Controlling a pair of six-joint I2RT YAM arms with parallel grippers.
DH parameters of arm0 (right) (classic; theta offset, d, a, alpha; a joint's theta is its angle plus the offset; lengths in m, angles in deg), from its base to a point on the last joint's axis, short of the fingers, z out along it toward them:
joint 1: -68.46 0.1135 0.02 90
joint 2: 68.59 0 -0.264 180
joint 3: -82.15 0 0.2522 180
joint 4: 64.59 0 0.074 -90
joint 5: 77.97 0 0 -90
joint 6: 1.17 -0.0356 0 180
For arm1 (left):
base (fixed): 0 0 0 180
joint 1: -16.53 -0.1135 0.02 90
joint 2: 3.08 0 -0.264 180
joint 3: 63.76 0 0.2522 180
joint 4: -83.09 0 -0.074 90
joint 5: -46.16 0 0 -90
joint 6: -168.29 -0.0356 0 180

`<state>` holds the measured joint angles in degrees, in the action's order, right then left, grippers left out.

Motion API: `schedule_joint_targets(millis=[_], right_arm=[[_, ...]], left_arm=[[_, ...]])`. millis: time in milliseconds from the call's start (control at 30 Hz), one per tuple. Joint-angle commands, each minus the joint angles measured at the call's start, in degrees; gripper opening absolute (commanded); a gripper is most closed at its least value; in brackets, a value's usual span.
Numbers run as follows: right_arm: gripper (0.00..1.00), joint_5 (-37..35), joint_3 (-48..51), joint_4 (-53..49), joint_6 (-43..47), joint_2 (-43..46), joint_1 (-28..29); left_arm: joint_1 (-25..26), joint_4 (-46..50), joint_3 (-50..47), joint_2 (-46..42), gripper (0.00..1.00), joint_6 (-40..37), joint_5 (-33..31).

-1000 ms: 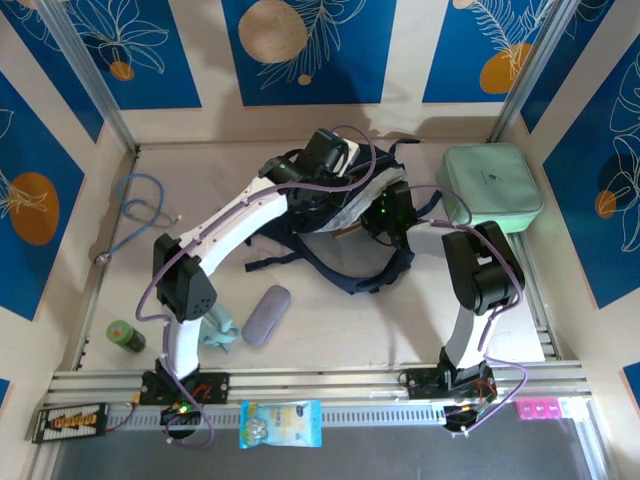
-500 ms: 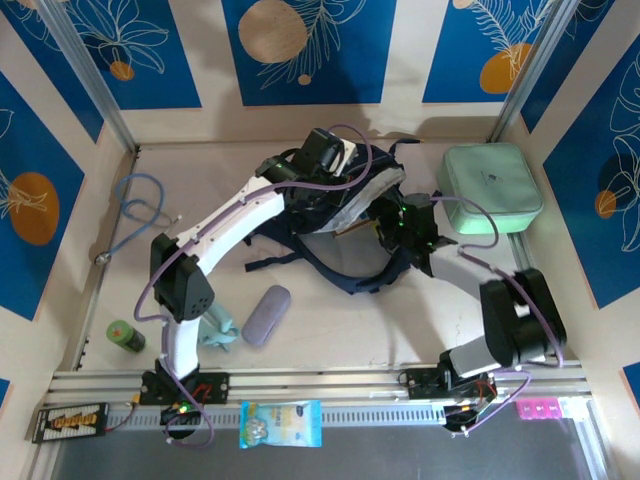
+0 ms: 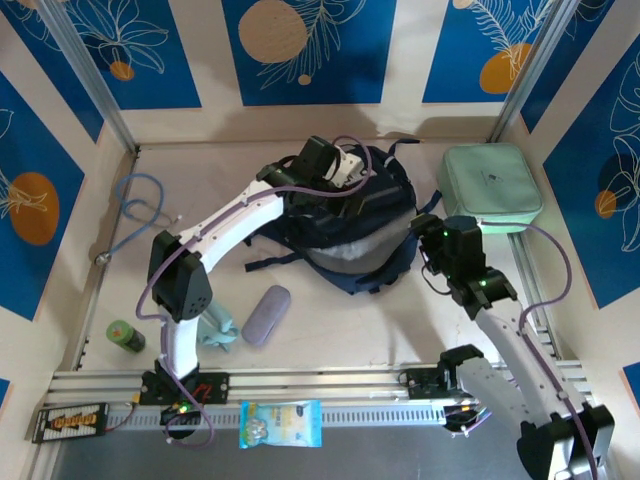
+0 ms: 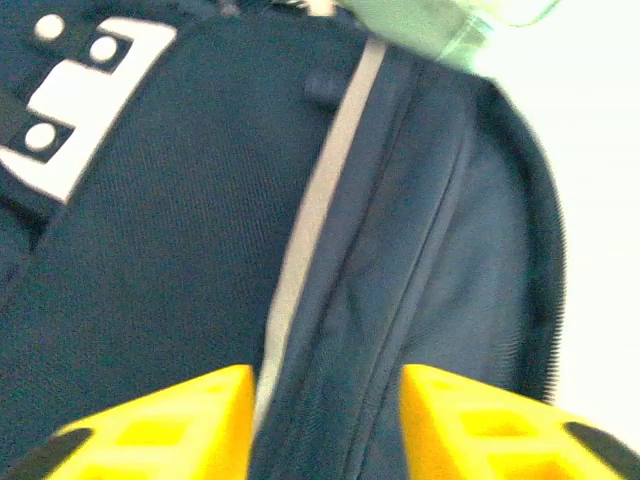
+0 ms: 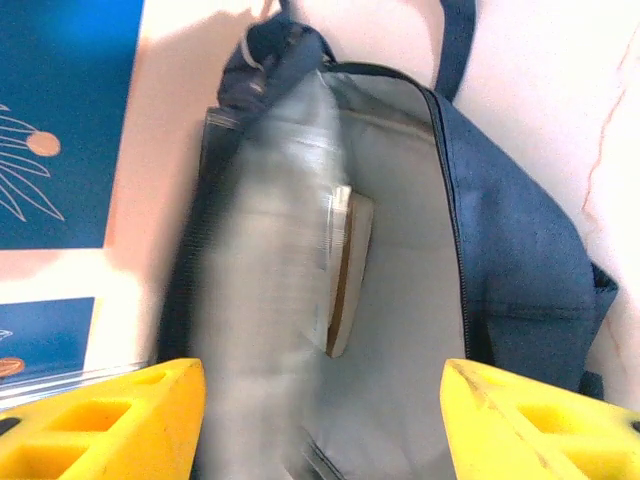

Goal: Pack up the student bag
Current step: Close the student bag at the center of the table, then rotate the student bag at the center of the table.

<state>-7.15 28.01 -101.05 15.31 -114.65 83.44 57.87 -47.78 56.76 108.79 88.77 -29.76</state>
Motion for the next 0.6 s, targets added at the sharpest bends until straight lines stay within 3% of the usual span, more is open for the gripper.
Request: schedule_joint_targets(millis=[0, 133, 200, 333, 500, 567], right_arm=[[0.64, -2.17, -2.0, -4.88, 4.23, -0.95, -0.32], [0.64, 3.41, -3.39, -4.14, 7.08, -5.76, -0.33], [0.64, 6.64, -3.87, -3.53, 8.69, -8.84, -0.43], [0.64, 9.82, -3.78, -3.38, 9.48, -13.54, 0.15], [0.65, 10.5, -1.96, -4.28, 9.15, -15.98, 0.94], [0.7, 10.99, -1.33, -4.89, 8.81, -16.21, 0.91]], left_arm=[[-2.49, -4.84, -2.75, -1.2, 0.62, 3.09, 7.57], [-5.14, -8.48, -9.55, -6.01, 0.88, 5.94, 5.85], [-7.26, -10.93, -14.95, -9.29, 0.92, 8.13, 3.24], [-13.98, -14.4, -26.33, -13.92, 0.91, 16.51, 0.24], [-22.36, -22.33, -38.4, -14.68, 0.76, 29.04, 4.77], [-23.78, -24.63, -39.95, -13.94, 0.74, 31.69, 4.83]])
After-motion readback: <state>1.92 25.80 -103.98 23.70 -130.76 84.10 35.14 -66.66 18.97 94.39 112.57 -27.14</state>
